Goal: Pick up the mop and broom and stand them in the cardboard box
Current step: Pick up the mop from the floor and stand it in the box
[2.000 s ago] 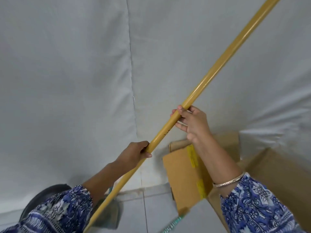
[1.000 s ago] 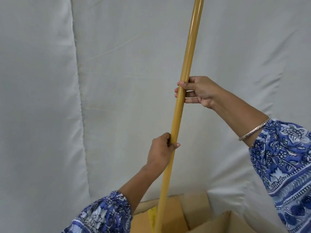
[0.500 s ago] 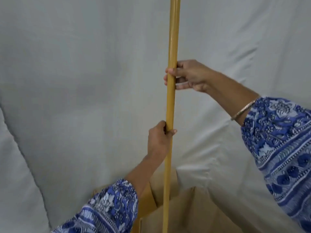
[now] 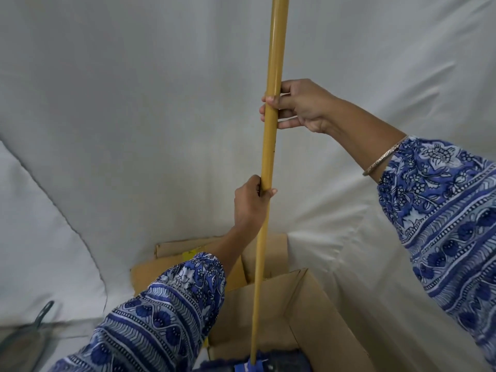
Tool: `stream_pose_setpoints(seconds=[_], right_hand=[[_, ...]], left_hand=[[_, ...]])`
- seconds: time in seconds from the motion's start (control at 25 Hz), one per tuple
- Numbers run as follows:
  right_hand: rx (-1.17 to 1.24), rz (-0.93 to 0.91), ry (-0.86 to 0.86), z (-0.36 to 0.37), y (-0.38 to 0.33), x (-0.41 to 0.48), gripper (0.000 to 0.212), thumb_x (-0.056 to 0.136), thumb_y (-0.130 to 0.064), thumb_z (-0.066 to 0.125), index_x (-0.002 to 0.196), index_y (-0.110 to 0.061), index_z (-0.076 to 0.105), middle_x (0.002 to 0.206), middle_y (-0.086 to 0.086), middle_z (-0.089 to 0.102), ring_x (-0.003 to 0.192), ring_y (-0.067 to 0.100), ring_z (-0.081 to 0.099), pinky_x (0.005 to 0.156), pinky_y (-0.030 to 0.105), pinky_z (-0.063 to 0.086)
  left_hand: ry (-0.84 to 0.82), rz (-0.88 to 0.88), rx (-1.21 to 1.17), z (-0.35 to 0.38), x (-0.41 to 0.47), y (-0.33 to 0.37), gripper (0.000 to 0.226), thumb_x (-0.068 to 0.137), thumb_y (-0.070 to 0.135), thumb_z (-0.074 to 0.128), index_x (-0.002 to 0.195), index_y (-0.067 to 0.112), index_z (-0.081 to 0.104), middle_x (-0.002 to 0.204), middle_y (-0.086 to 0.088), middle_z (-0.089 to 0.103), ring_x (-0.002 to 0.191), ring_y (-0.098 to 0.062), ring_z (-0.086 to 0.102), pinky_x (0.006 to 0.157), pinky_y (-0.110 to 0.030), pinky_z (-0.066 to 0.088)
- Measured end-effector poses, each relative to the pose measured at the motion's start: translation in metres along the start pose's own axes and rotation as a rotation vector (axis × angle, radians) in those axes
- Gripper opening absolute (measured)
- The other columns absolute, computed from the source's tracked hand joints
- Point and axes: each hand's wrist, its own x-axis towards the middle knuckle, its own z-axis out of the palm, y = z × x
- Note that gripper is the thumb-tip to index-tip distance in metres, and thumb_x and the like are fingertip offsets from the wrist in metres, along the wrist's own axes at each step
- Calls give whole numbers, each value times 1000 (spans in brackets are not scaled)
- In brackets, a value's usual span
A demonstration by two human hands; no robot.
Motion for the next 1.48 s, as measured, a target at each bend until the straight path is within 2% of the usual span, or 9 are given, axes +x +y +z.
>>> stream_pose_setpoints(seconds=[0.28, 0.4, 0.52, 0.6, 0.72, 0.84, 1.04, 1.24, 1.48], right_hand=[[54, -9, -122, -8, 37, 25, 3, 90, -13, 55, 93, -14, 56, 86, 4, 66, 71, 9, 70, 68, 24, 59], [68, -6, -168, 2, 55, 38, 10, 91, -12, 54, 101, -11, 55, 85, 4, 65, 63, 4, 69, 65, 22, 58], [54, -15, -176, 5, 54, 54, 15, 90, -13, 55, 105, -10, 56, 88, 4, 67, 74, 10, 69, 66, 22, 58], [43, -28, -185, 5, 49, 63, 16, 90, -14, 56, 106, -9, 56, 89, 4, 67, 80, 14, 68, 71, 25, 57], [31, -34, -193, 8, 45, 74, 16, 90, -15, 56, 105, -9, 57, 89, 4, 68, 80, 14, 69, 69, 23, 58], [29, -32, -190, 13, 47, 85, 20, 90, -15, 56, 108, -9, 56, 89, 4, 68, 79, 13, 69, 63, 19, 57], [47, 0, -208, 31, 72, 99, 16, 90, -14, 56, 105, -10, 55, 88, 4, 66, 81, 14, 66, 72, 24, 53], [72, -2, -183, 42, 79, 113, 20, 91, -13, 55, 110, -6, 56, 89, 5, 65, 80, 14, 65, 66, 20, 54], [76, 19, -99, 60, 88, 128, 28, 90, -10, 56, 115, 2, 57, 100, 16, 66, 93, 25, 64, 89, 40, 52]], left_hand=[[100, -61, 98, 29, 6, -20, 25, 84, 17, 65, 72, 9, 45, 56, 9, 43, 50, -8, 38, 47, -23, 35], [109, -101, 121, 32, 8, -40, 22, 84, 18, 65, 74, 8, 48, 60, 5, 48, 56, -14, 47, 55, -37, 48], [129, -101, 128, 29, 24, -45, 20, 83, 20, 66, 81, 4, 54, 67, 2, 54, 63, -18, 53, 64, -45, 55], [137, -93, 100, 25, 33, -45, 19, 84, 18, 66, 81, 3, 54, 64, 5, 50, 58, -13, 49, 58, -37, 52], [154, -69, 82, 21, 41, -46, 21, 84, 15, 65, 73, 10, 48, 60, 8, 45, 53, -6, 41, 48, -18, 38], [172, -82, 94, 20, 54, -55, 27, 84, 15, 65, 69, 13, 43, 59, 8, 44, 55, -11, 42, 47, -19, 34], [158, -162, 100, 23, 63, -80, 25, 84, 13, 65, 70, 16, 44, 63, 6, 45, 61, -12, 45, 50, -20, 37], [144, -173, 95, 18, 78, -92, 28, 84, 10, 65, 69, 20, 43, 64, 7, 45, 57, -5, 44, 51, -15, 36], [135, -208, 123, 12, 86, -104, 17, 85, 11, 64, 80, 10, 48, 66, 5, 46, 62, -10, 46, 53, -16, 41]])
